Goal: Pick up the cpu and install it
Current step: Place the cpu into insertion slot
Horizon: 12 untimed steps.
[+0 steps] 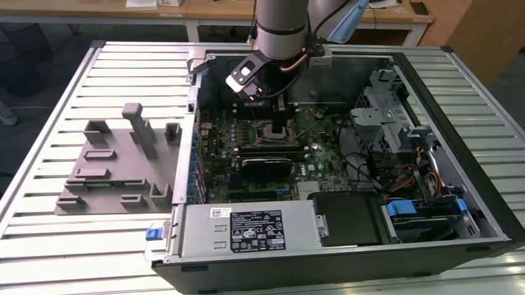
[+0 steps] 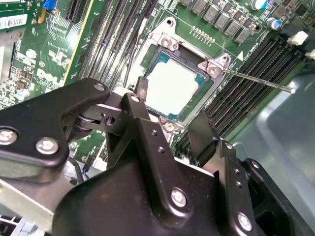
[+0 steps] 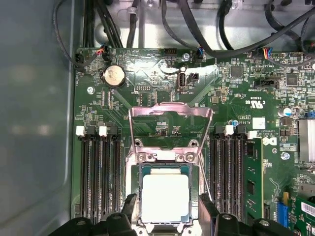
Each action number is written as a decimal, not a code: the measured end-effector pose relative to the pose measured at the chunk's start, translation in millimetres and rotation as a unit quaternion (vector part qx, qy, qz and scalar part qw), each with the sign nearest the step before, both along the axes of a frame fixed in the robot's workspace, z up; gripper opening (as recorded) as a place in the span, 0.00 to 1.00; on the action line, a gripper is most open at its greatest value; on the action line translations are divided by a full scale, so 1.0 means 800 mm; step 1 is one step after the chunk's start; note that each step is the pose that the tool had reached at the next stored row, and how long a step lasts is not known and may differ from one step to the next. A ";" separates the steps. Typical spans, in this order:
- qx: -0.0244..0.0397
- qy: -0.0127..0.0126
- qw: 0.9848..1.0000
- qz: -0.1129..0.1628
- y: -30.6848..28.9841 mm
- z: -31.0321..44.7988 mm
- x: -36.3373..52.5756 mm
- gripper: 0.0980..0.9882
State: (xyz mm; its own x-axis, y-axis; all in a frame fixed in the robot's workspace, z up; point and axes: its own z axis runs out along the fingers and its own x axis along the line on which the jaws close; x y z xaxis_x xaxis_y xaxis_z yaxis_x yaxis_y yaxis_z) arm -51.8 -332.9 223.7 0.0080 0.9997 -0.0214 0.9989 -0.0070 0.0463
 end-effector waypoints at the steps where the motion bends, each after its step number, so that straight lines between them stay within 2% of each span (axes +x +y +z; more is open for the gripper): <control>1: 0.000 0.000 1.000 0.000 0.0000 0.0002 0.000 0.56; 3: 0.000 0.000 1.000 0.000 0.0000 0.0006 0.000 0.55; 4: 0.000 0.000 1.000 0.000 0.0000 0.0009 0.000 0.48; 5: 0.000 0.000 1.000 0.000 0.0000 0.0010 0.000 0.48; 8: 0.000 0.000 1.000 0.000 0.0000 0.0017 0.000 0.28; 9: 0.000 0.000 1.000 0.000 0.0000 0.0019 0.000 0.28; 11: 0.000 0.000 1.000 0.000 0.0000 0.0023 0.000 0.15; 12: 0.000 0.000 1.000 0.000 0.0000 0.0026 0.000 0.15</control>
State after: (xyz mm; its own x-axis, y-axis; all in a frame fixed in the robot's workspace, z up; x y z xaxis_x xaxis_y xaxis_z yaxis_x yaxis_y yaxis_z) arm -51.9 -332.9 225.8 0.0080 0.9997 -0.0216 0.9989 -0.0070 0.0464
